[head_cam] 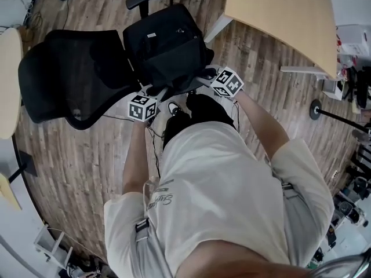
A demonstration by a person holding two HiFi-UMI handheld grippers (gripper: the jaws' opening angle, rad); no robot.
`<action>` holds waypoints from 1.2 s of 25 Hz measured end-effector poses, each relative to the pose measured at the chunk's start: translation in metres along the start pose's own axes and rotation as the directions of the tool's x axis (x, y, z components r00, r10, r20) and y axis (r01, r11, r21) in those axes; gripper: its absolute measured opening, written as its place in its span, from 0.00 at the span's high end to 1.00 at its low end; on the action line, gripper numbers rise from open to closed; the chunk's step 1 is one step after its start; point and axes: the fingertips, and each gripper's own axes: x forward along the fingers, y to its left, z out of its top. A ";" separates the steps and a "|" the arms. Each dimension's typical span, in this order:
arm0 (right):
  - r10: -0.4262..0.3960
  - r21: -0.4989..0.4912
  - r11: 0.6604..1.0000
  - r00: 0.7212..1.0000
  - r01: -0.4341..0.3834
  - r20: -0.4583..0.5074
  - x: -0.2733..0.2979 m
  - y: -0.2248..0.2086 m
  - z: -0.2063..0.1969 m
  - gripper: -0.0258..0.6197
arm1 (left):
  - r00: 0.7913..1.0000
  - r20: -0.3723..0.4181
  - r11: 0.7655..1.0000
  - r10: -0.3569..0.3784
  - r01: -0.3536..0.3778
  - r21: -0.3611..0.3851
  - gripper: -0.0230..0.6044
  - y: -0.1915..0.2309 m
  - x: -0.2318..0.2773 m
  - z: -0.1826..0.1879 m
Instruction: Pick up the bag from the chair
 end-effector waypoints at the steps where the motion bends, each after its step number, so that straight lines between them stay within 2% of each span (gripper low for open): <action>1: 0.015 0.004 1.000 1.000 -0.015 0.011 -0.002 -0.002 0.002 0.82 | 1.000 0.000 1.000 0.003 -0.003 0.001 0.82 -0.001 0.001 0.005; 10: 0.164 -0.054 0.986 0.980 -0.159 0.117 -0.008 -0.022 0.043 0.89 | 0.999 -0.001 0.999 0.046 -0.046 -0.013 0.82 0.014 -0.004 0.054; 15: 0.225 -0.089 0.973 0.961 -0.212 0.161 -0.022 -0.040 0.062 0.91 | 0.997 0.026 0.997 0.074 -0.073 -0.039 0.83 0.013 0.003 0.080; 24: 0.242 -0.169 0.963 0.950 -0.210 0.199 -0.026 -0.057 0.119 0.91 | 0.990 0.120 0.996 0.068 -0.060 -0.071 0.86 0.026 -0.013 0.122; 30: 0.225 -0.156 0.970 0.933 -0.187 0.281 -0.026 -0.058 0.162 0.91 | 0.977 0.191 0.995 0.092 -0.084 -0.051 0.88 0.037 -0.036 0.150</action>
